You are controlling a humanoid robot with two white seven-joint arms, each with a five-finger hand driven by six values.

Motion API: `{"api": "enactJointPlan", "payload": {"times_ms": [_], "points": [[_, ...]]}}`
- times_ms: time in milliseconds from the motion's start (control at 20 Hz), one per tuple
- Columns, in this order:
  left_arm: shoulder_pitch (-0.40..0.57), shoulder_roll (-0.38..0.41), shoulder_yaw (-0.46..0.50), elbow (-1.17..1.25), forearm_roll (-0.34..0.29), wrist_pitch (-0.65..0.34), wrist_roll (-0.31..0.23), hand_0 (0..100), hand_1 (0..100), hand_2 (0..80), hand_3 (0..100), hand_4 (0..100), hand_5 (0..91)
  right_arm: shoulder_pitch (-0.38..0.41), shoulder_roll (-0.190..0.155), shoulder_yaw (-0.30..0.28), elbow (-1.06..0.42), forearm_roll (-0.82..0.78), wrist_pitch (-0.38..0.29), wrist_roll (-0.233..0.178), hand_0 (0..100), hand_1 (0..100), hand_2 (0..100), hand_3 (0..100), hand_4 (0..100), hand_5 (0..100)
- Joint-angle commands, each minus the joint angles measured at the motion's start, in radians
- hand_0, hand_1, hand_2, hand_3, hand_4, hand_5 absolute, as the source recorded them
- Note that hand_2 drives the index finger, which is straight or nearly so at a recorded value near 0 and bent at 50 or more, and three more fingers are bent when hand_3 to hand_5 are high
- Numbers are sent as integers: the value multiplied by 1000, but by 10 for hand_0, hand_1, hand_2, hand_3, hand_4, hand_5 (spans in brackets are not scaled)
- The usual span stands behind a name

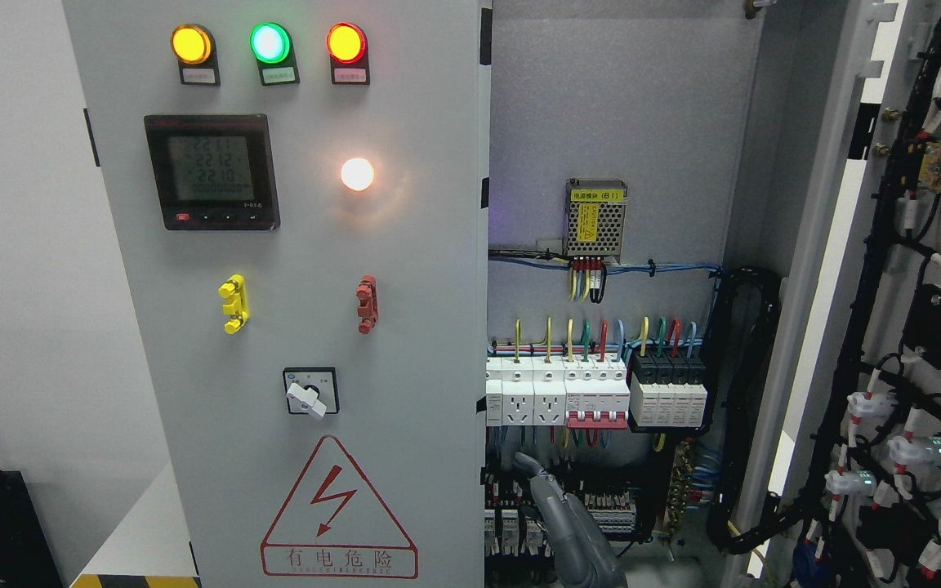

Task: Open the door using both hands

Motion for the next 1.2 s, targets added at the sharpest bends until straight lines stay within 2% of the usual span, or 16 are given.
{"api": "enactJointPlan", "payload": {"times_ms": [0, 401, 551, 1152], "points": [[0, 0, 0, 1, 0, 1, 0, 0, 0, 0, 0, 0, 0, -25, 2, 3, 48, -24, 1, 1, 386, 0, 0, 0, 0, 0], [0, 0, 0, 0, -1, 1, 0, 0, 0, 0, 0, 0, 0, -44, 2, 25, 47, -24, -1, 1, 386, 0, 0, 0, 0, 0], [0, 0, 0, 0, 0, 0, 0, 0, 0, 0, 0, 0, 0, -53, 2, 26, 47, -24, -1, 60, 386, 0, 0, 0, 0, 0], [1, 0, 0, 0, 0, 0, 0, 0, 0, 0, 0, 0, 0, -96, 0, 25, 77, -26, -1, 81, 386, 0, 0, 0, 0, 0]]}}
